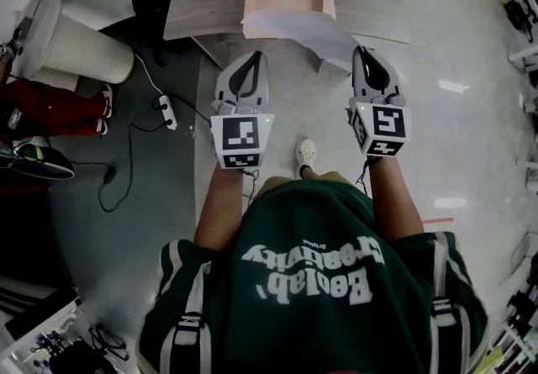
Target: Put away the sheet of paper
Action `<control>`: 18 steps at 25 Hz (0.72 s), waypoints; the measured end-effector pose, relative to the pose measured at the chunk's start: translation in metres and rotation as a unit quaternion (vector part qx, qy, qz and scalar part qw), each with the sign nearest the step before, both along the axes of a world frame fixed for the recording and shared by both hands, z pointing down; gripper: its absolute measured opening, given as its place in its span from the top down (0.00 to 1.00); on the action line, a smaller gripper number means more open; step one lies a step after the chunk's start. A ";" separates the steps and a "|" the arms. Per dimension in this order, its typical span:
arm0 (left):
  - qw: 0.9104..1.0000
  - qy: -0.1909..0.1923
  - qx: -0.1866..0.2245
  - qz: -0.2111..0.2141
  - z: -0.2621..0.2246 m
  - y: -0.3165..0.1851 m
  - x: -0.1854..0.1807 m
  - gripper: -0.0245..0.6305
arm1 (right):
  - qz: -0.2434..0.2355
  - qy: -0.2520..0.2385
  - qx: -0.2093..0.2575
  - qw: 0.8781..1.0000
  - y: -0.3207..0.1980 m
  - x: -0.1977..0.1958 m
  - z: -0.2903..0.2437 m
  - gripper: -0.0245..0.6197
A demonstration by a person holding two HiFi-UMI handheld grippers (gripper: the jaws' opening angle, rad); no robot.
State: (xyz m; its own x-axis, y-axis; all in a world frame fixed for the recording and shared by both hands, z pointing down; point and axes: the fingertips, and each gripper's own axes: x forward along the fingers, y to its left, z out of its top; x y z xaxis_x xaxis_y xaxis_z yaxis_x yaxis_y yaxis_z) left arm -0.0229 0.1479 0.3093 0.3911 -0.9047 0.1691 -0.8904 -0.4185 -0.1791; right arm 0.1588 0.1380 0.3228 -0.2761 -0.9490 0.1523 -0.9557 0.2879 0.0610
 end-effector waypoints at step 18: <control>1.000 -0.014 -0.002 -0.027 0.008 -0.099 0.043 0.93 | -0.022 0.010 0.006 1.000 -0.112 0.048 0.004 0.91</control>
State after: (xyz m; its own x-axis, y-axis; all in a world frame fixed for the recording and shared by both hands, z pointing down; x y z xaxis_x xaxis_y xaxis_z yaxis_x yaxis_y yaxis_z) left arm 0.0206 0.0490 0.3177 0.3373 -0.9235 0.1828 -0.9063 -0.3710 -0.2023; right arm 0.2064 0.0261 0.3266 -0.3152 -0.9376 0.1469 -0.9406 0.3292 0.0832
